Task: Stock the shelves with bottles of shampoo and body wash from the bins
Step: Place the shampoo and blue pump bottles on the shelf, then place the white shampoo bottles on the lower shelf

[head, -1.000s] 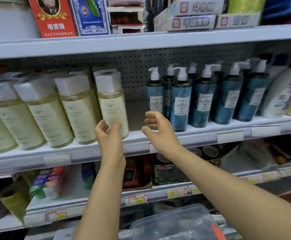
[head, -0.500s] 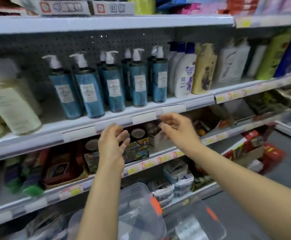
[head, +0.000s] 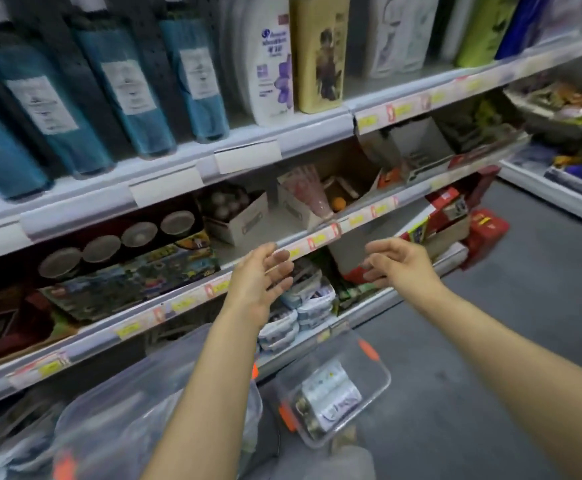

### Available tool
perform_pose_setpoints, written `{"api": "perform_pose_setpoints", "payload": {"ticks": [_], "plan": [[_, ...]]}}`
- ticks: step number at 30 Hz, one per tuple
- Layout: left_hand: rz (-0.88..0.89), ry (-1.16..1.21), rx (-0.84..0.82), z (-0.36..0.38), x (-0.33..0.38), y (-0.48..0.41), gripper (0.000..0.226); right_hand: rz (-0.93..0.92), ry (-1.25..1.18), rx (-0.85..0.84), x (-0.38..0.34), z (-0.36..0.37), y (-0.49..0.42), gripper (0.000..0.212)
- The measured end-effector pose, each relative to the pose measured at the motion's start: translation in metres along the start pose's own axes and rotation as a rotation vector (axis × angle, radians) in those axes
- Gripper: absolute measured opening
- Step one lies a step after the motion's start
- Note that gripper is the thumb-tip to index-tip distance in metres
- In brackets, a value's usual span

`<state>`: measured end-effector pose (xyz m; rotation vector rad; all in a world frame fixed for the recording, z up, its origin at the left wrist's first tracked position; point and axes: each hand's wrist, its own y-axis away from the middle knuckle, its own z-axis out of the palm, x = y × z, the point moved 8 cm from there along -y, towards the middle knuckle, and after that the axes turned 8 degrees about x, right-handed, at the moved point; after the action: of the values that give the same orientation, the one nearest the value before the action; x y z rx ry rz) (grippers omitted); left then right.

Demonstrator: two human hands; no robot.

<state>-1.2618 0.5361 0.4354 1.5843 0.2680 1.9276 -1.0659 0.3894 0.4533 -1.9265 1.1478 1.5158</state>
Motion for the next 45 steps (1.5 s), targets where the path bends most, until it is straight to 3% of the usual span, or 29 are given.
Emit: {"api": "perform_pose_setpoints", "payload": {"ticks": [7, 13, 27, 34, 40, 45], "plan": [[-0.1, 0.002, 0.05, 0.058, -0.04, -0.067, 0.019, 0.043, 0.082, -0.102, 0.023, -0.01, -0.091, 0.012], [-0.242, 0.039, 0.133, 0.084, -0.077, -0.117, 0.013, 0.179, 0.251, -0.318, 0.056, 0.012, -0.152, 0.011], [-0.309, 0.346, 0.484, 0.039, -0.145, -0.133, 0.015, 0.227, 0.52, -0.787, 0.118, 0.089, -0.189, 0.008], [-0.365, 0.59, 0.757, 0.028, -0.248, -0.111, 0.02, 0.223, 0.649, -1.059, 0.188, 0.12, -0.182, 0.004], [-0.517, 0.868, 0.9, 0.048, -0.376, -0.098, 0.013, 0.315, 0.717, -1.131, 0.284, 0.131, -0.177, 0.007], [-0.589, 0.933, 0.948, 0.042, -0.455, -0.123, 0.014, 0.395, 0.824, -1.163, 0.373, 0.151, -0.172, 0.007]]}}
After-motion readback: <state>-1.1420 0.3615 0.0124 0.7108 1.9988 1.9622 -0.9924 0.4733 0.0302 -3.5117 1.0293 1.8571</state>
